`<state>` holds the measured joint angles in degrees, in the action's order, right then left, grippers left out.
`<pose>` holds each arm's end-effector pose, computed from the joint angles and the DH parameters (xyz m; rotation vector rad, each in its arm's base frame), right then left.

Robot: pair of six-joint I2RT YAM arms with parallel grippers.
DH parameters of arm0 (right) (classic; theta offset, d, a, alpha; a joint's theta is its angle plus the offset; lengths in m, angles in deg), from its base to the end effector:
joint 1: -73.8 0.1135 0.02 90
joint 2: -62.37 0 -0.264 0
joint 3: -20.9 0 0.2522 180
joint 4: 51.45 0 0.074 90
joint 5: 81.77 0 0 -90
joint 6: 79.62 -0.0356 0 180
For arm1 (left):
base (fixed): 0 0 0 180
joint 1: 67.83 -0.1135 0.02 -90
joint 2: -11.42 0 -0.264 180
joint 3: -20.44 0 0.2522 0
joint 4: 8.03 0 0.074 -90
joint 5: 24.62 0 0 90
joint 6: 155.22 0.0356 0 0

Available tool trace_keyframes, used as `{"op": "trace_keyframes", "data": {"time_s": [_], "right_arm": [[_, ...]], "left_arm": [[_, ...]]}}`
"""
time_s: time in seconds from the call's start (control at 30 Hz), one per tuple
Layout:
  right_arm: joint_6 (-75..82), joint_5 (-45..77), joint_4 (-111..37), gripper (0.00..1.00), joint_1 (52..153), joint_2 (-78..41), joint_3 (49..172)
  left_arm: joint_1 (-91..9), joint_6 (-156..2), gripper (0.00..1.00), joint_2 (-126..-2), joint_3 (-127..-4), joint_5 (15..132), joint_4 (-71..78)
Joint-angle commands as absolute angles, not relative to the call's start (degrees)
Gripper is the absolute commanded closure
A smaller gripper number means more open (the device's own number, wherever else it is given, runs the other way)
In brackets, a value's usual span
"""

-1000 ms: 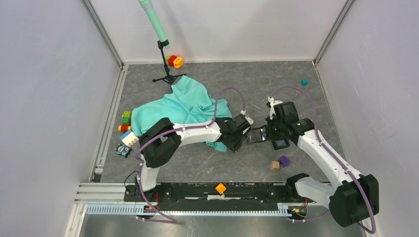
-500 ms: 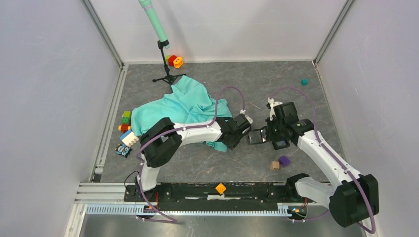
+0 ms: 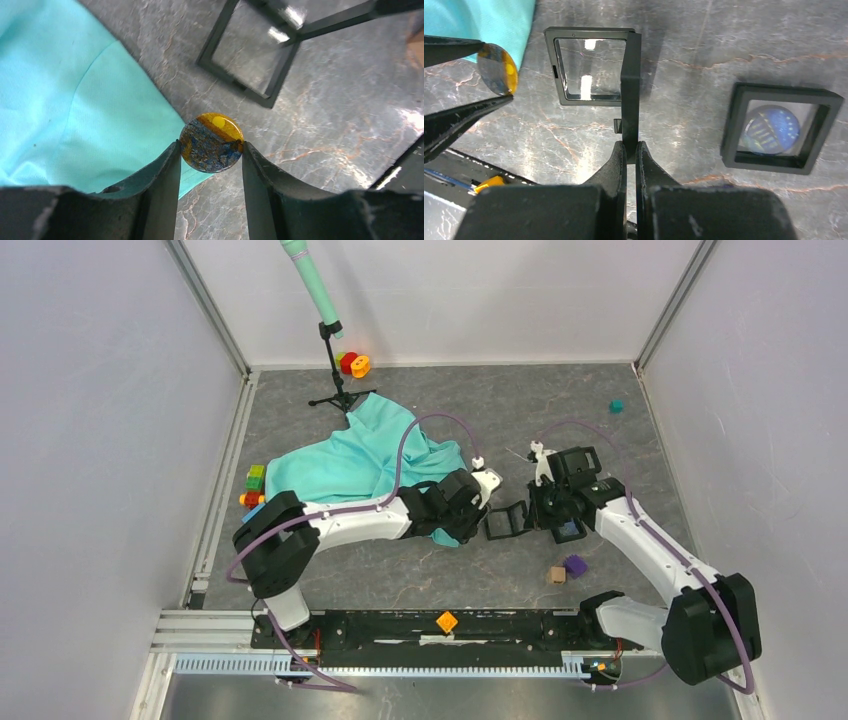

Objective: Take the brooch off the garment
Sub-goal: Pick up the brooch from the center of the board, then place the brooch in the brooch box.

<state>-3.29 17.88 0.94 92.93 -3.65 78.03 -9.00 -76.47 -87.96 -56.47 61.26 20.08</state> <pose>0.2005 0.0759 0.2201 -0.1854 2.6724 0.4105 0.1914 -0.3115 0.1930 0.9802 2.3034 -0.4411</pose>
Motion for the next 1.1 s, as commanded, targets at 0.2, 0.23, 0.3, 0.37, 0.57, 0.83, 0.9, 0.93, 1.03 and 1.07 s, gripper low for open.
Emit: {"op": "trace_keyframes", "data": {"time_s": [0.2, 0.23, 0.3, 0.37, 0.57, 0.83, 0.9, 0.93, 1.03, 1.07], "right_arm": [[-3.53, 21.26, 2.57, 1.00, 96.37, -8.33, 80.98], [-3.54, 21.14, 2.76, 1.00, 96.76, -8.69, 81.48], [-3.51, 21.17, 3.20, 1.00, 97.33, -9.30, 82.32], [-3.56, 21.41, 3.49, 1.00, 97.66, -9.76, 83.05], [-2.69, 22.58, 3.86, 1.00, 97.75, -11.00, 83.38], [-2.41, 23.62, 3.65, 1.00, 97.88, -11.57, 83.17], [-2.43, 23.61, 3.71, 1.00, 97.87, -11.63, 83.20], [-2.44, 23.61, 3.71, 1.00, 97.87, -11.64, 83.17], [-2.29, 23.69, 3.71, 1.00, 97.83, -11.78, 83.26], [-2.31, 23.57, 3.78, 1.00, 97.87, -11.76, 83.33]], "left_arm": [[-8.95, -70.57, 0.51, -84.51, -53.52, 67.60, 7.12], [-9.01, -70.33, 0.51, -84.12, -53.04, 69.22, 5.98], [-8.97, -69.95, 0.51, -83.72, -51.77, 72.00, 1.78], [-9.00, -69.00, 0.50, -84.18, -51.16, 73.36, -0.73], [-8.95, -67.01, 0.49, -86.08, -49.59, 72.69, -4.85], [-9.02, -65.31, 0.49, -87.41, -47.11, 72.57, -9.55], [-8.94, -65.31, 0.49, -87.78, -46.85, 71.88, -9.90], [-8.97, -65.31, 0.49, -88.06, -46.84, 71.58, -9.97], [-8.92, -63.49, 0.49, -88.59, -47.26, 70.95, -8.84], [-8.85, -63.42, 0.48, -88.75, -47.52, 70.77, -8.12]]}}
